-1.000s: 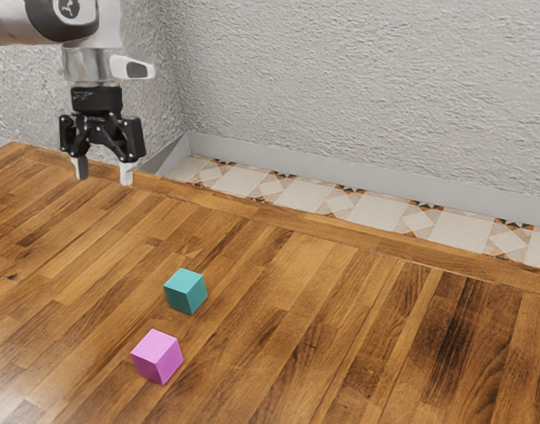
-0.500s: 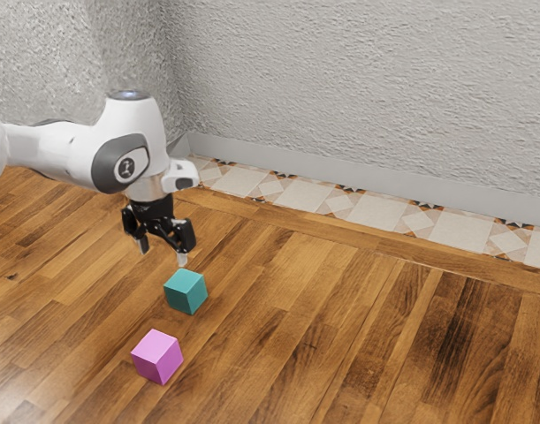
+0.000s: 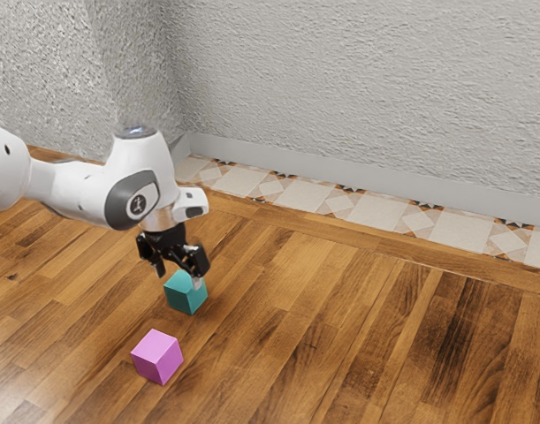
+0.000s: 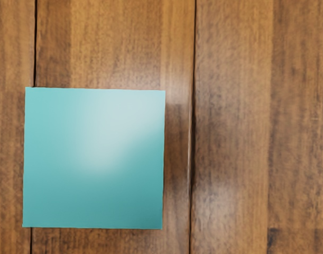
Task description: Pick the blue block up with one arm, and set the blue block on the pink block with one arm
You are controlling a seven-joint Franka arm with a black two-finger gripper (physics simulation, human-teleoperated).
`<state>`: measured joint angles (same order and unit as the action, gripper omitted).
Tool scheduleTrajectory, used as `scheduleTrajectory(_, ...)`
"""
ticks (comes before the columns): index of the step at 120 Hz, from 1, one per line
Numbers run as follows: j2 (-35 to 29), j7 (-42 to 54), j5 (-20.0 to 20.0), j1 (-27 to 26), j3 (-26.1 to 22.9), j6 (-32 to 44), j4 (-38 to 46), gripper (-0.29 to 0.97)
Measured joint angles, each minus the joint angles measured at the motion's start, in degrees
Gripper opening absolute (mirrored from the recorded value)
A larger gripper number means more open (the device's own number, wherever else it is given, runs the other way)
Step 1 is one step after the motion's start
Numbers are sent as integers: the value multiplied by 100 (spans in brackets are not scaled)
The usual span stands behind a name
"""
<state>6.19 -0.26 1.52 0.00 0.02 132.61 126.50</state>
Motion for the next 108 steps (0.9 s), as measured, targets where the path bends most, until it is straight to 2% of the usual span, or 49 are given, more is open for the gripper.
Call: scheduleTrajectory(108, 1011, 460, 43, 203, 86, 473, -433, 66)
